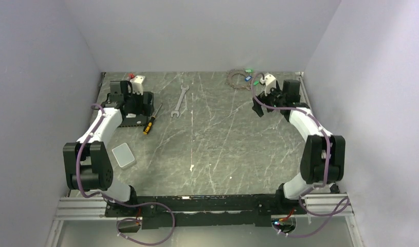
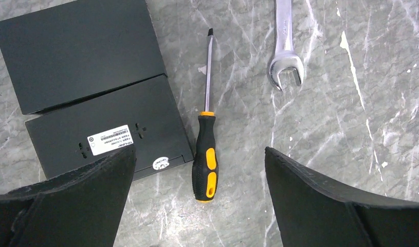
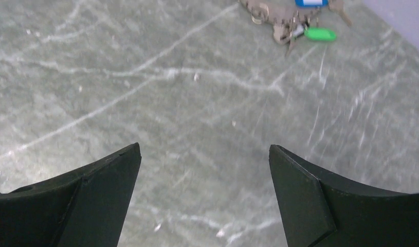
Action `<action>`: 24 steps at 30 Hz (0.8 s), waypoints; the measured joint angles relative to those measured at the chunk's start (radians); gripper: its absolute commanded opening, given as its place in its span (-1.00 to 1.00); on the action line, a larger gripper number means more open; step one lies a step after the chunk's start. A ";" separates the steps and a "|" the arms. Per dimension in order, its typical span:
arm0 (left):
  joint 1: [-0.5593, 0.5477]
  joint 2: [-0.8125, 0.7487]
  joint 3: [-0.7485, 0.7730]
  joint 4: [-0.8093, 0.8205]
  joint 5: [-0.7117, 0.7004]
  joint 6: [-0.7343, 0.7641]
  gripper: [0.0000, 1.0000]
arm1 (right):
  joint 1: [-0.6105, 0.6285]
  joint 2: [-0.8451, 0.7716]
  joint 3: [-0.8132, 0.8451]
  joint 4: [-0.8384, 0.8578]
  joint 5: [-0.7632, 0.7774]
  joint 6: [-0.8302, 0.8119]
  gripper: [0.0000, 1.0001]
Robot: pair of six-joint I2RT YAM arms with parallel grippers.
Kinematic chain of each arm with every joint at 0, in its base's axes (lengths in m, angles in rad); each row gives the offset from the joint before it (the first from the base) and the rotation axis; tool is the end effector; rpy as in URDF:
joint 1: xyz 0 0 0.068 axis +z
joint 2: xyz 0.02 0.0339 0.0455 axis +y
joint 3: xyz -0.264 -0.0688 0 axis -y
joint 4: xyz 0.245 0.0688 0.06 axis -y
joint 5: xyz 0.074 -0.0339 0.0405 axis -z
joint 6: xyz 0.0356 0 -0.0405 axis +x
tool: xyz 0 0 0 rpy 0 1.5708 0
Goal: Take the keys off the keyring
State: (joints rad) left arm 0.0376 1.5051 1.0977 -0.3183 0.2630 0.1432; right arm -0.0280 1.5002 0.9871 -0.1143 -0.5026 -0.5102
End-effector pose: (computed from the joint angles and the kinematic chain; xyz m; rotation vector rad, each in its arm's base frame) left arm 0.3326 0.0032 0.2630 0.2547 2.2605 -0.2069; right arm 0.3298 0.0079 0.2471 -0.7692 1.9756 0.2352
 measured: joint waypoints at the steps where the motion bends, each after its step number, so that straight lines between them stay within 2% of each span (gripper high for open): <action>1: -0.002 0.000 0.000 0.000 0.000 0.001 0.99 | 0.004 0.035 0.044 -0.014 -0.009 0.000 0.99; 14: -0.002 0.000 0.000 -0.025 0.034 -0.002 0.99 | 0.046 0.518 0.655 -0.178 -0.075 0.122 0.99; 24: -0.003 0.005 0.004 -0.047 0.065 -0.007 0.99 | 0.127 0.888 1.072 -0.271 0.033 0.296 0.78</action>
State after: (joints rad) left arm 0.0349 1.5097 1.1019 -0.3649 0.3279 0.1360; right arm 0.0986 2.3882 2.0590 -0.3855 -0.4694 -0.2146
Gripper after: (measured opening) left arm 0.994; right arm 0.935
